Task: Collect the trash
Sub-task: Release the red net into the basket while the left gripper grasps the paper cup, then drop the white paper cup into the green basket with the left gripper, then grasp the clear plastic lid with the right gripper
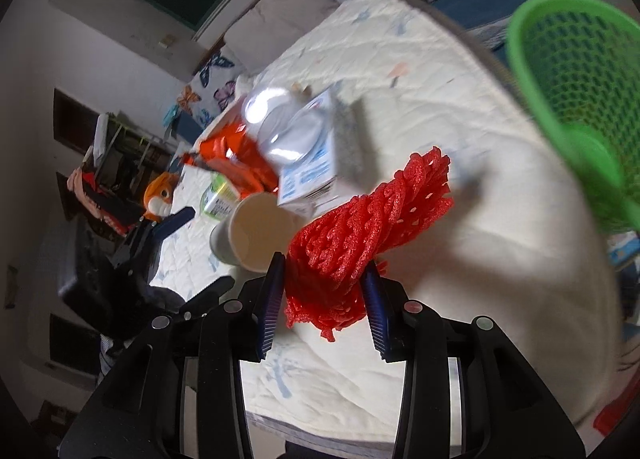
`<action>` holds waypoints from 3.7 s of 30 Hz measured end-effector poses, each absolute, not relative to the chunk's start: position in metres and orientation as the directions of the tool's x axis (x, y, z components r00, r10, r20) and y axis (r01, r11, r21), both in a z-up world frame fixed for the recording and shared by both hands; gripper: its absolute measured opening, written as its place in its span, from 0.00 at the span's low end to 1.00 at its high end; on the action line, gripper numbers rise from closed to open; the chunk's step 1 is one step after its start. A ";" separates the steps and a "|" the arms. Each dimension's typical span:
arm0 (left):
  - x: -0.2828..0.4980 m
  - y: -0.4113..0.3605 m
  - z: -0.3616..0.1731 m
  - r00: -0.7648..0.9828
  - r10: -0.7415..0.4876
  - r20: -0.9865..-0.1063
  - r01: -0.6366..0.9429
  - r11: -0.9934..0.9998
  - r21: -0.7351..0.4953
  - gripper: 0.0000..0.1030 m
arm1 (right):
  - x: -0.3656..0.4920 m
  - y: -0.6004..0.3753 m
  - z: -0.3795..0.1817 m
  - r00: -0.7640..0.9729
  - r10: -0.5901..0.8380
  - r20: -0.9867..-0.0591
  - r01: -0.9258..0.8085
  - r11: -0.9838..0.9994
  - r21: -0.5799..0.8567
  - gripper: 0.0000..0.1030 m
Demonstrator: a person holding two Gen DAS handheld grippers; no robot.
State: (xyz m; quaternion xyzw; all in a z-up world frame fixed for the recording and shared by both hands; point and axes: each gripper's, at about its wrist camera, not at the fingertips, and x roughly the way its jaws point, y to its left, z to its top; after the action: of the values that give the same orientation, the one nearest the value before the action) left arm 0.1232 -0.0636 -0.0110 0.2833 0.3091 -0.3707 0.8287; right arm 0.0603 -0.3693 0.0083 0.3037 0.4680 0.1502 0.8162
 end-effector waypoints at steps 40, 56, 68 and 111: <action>0.100 -0.110 0.017 0.506 -0.517 -0.690 0.781 0.615 0.111 0.73 | 0.073 -0.529 0.002 0.591 0.105 -0.800 0.281 0.902 0.326 0.64; 0.110 -0.245 0.023 0.438 -0.563 -0.701 0.816 0.576 0.047 0.74 | 0.034 -0.561 0.015 0.650 0.061 -0.757 0.263 0.917 0.299 0.66; 0.136 -0.346 0.006 0.387 -0.536 -0.750 0.813 0.583 0.003 0.74 | 0.003 -0.582 0.023 0.693 0.018 -0.721 0.272 0.919 0.285 0.68; 0.121 -0.169 0.038 0.659 -0.401 -0.637 0.497 0.867 -0.032 0.84 | 0.026 -0.475 0.030 0.705 0.189 -0.684 0.048 0.949 0.312 0.72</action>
State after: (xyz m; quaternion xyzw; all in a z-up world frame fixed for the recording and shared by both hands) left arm 0.1210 -0.1690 0.0380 0.0725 0.3309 -0.2475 0.9078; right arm 0.0262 -0.4748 0.0305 0.1550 0.3823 0.0389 0.9101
